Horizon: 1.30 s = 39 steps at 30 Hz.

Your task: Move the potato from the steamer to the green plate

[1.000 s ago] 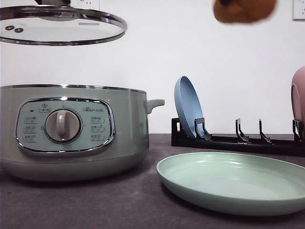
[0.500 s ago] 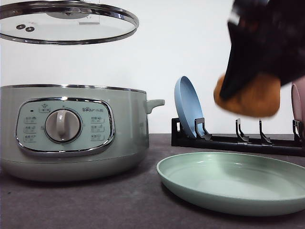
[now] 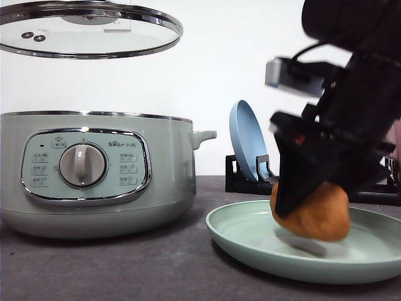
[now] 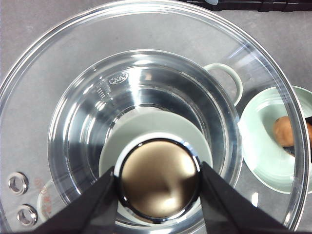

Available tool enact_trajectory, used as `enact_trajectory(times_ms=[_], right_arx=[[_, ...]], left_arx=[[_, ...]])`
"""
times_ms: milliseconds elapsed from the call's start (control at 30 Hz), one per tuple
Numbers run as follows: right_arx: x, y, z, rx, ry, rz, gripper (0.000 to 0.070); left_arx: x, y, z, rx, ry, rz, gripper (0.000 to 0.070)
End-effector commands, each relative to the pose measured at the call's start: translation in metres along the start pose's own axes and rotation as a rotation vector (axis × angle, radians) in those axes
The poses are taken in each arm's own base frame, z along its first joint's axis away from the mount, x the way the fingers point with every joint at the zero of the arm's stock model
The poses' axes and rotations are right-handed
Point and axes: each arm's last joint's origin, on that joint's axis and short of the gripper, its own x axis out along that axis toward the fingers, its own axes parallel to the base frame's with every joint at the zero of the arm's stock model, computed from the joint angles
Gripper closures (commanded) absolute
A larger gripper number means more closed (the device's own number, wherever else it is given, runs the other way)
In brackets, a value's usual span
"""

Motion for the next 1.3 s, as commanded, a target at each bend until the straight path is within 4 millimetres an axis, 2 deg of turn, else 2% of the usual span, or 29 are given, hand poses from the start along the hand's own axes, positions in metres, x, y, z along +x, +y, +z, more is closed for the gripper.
enact_trajectory(times_ms=[0,100,267,400,567,700,867,1133,1267], right_arx=[[0.005,0.001,0.001,0.008,0.008,0.0,0.0429],[0.009,0.0,0.0,0.01,0.026,-0.002,0.0348],[0.01,0.0,0.0,0.01,0.026,-0.003,0.0258],[0.008,0.0,0.001,0.01,0.019,-0.007,0.0141],[-0.004,0.001,0.007,0.005,-0.036,-0.05,0.0073],[-0.024,0.002,0.016,-0.001,-0.094,-0.049,0.0071],[-0.059,0.005,0.026,-0.019,-0.181,-0.055,0.0071],[-0.123,0.008,0.041,-0.028,-0.378,-0.082,0.0071],[-0.149,0.008,0.045,-0.029,-0.448,-0.087,0.0071]], left_arx=[[-0.012,-0.002,0.006,0.015,-0.074,-0.005,0.0699],[-0.011,-0.002,0.006,0.015,-0.074,-0.005,0.0699],[-0.011,-0.002,0.006,0.016,-0.072,-0.005,0.0699],[-0.011,-0.004,0.006,0.02,-0.072,-0.008,0.0699],[-0.011,-0.007,0.006,0.03,-0.071,-0.016,0.0699],[-0.009,-0.011,0.006,0.044,-0.063,-0.025,0.0699],[-0.002,-0.012,0.008,0.053,-0.045,-0.028,0.0699],[0.022,-0.011,0.015,0.051,0.011,-0.029,0.0699],[0.039,-0.01,0.019,0.053,0.052,-0.03,0.0699]])
